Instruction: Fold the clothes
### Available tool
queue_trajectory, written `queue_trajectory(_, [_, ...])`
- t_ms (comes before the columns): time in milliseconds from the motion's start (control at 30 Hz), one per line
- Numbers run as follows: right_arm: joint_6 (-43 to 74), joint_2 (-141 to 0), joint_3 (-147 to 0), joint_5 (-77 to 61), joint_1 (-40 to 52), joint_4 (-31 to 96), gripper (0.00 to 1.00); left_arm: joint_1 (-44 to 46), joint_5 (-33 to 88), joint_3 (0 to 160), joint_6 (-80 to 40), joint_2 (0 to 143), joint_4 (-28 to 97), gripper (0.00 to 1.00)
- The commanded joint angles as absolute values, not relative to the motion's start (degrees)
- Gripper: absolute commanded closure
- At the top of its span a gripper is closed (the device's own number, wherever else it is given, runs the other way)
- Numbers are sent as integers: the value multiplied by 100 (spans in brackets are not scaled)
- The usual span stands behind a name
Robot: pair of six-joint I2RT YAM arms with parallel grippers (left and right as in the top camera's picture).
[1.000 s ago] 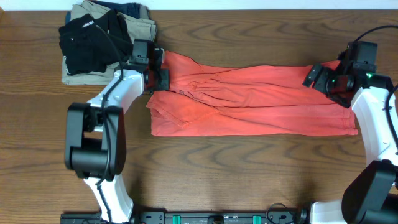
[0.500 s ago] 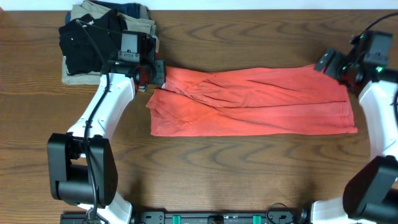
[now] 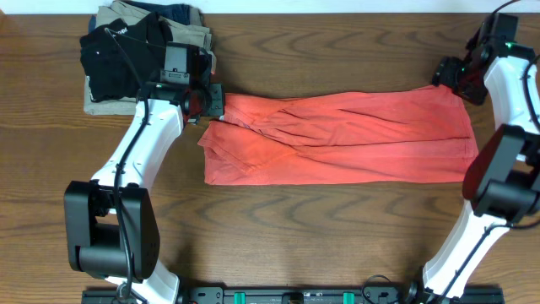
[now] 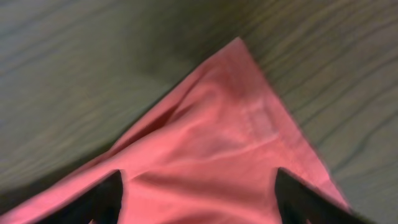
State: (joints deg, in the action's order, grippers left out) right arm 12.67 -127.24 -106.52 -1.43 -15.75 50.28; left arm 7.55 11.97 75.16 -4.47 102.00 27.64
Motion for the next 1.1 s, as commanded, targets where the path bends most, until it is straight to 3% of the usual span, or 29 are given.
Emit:
queue_trajectory(0, [1173, -12962, -11002, 447, -1658, 5039, 36, 746, 1129, 7599, -478, 10224, 2808, 94])
queue_trajectory(300, [1114, -13316, -11028, 410, -1804, 4980, 40, 746, 1131, 7599, -480, 10224, 2832, 94])
queue_trajectory(567, [1105, -13550, -11024, 357, -1804, 5024, 50, 746, 1131, 7599, -480, 10224, 2873, 94])
queue_trajectory(933, [1105, -13550, -11024, 276, -1800, 4993, 67, 746, 1129, 7599, -480, 10224, 2871, 93])
queue_trajectory(1067, [1105, -13550, -11024, 279, -1802, 4995, 79, 746, 1129, 7599, -478, 10224, 2871, 93])
